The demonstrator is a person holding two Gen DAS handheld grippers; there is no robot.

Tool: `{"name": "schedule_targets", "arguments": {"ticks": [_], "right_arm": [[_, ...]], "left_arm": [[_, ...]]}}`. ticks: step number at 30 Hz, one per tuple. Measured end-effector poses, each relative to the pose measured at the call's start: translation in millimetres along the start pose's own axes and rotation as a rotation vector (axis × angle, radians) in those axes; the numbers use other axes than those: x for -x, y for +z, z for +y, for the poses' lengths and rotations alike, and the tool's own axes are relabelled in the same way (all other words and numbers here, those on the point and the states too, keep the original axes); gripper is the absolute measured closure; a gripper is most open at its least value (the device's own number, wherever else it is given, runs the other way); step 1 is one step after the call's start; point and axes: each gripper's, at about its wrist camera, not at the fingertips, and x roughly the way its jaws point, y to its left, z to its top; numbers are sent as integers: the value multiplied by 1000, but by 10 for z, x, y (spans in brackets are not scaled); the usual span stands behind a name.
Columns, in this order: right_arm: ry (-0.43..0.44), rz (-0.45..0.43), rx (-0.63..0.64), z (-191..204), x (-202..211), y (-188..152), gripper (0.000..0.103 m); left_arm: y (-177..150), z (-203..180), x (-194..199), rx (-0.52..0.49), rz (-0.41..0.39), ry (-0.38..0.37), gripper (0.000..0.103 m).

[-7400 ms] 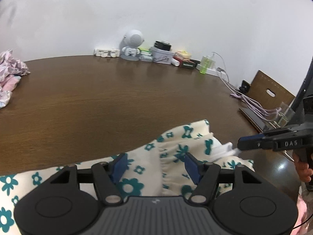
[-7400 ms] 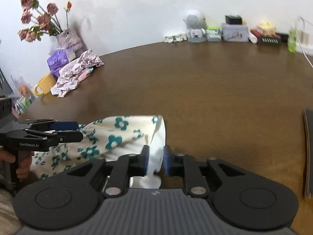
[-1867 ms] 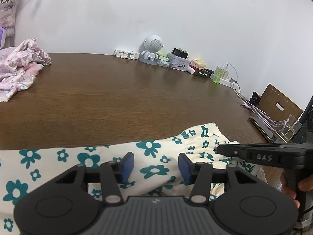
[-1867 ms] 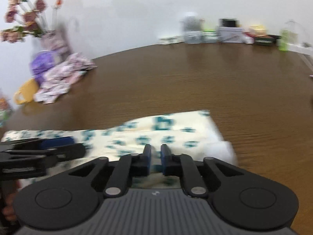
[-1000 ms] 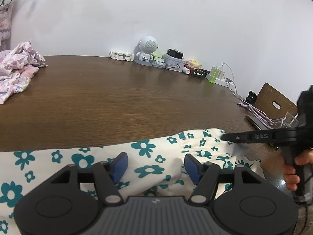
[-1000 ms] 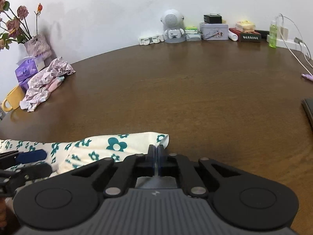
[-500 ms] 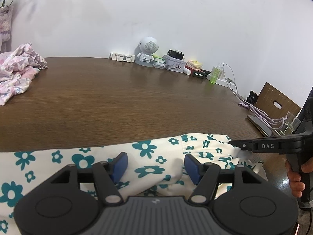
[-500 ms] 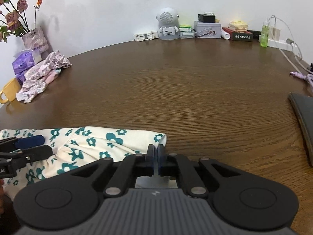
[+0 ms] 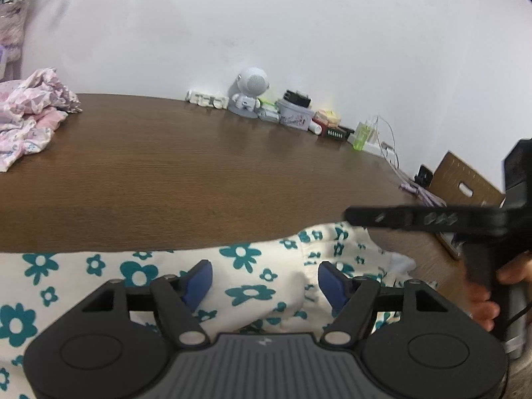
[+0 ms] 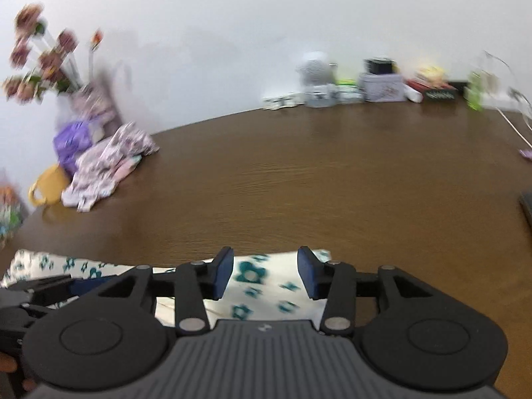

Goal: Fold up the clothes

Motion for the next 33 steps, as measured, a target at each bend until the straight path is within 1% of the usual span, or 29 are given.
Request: {"name": "schedule_targets", "arguments": {"ticks": [1,4,5,6,8,9,10,12,15,16,17,18,20,21,22,24,26,27,30,32,33], "right_arm": [[0,10,14,36,-42,1,57],[0,39,57,142,-167,3,56],[0,49,71,178,-208,4,56],[0,58,86,214,-250,5,57],[-1,78,113,280,-330,4,69],[-4,95,116,273,-341,-25,84],[-5,103,115,264,-337,-46,92],[-8,120,113,246,-327,-86,95],[-16,114,114,230,-287,-130,95],[-14,109,105,217,-272,-137,93],[-6,95,76,181,-223,-136,92],[2,81,47,146,-173,-136,90],[17,52,-11,76,-70,-138,85],[15,28,-30,50,19,-157,80],[13,3,-50,24,108,-176,71],[1,-41,-78,-27,282,-232,60],[-23,-62,-86,-33,392,-315,58],[-34,-71,-91,-35,443,-358,56],[-40,-76,-127,-32,484,-506,50],[-43,-80,-150,-29,510,-602,43],[-38,-87,-154,-13,516,-628,33]], "left_arm": [[11,3,27,-1,-13,13,34],[43,28,87,-8,-38,49,37],[50,45,93,-4,-37,53,45],[57,62,96,0,-35,57,47],[60,86,79,4,-20,64,49],[62,91,62,3,-12,68,49],[58,93,44,2,-4,72,49],[51,97,9,-1,12,81,49],[39,115,-3,7,15,84,46],[36,126,4,16,12,81,42],[34,136,12,24,9,78,38],[33,145,23,28,6,78,37],[37,157,38,33,0,78,30],[35,160,44,36,-1,74,29],[34,162,48,39,-2,71,26],[37,158,46,40,-1,67,24],[33,149,53,39,-4,63,22],[32,144,58,39,-5,61,21],[31,130,97,47,-16,52,14],[30,129,155,53,-32,56,7],[27,132,192,57,-42,58,6]]}}
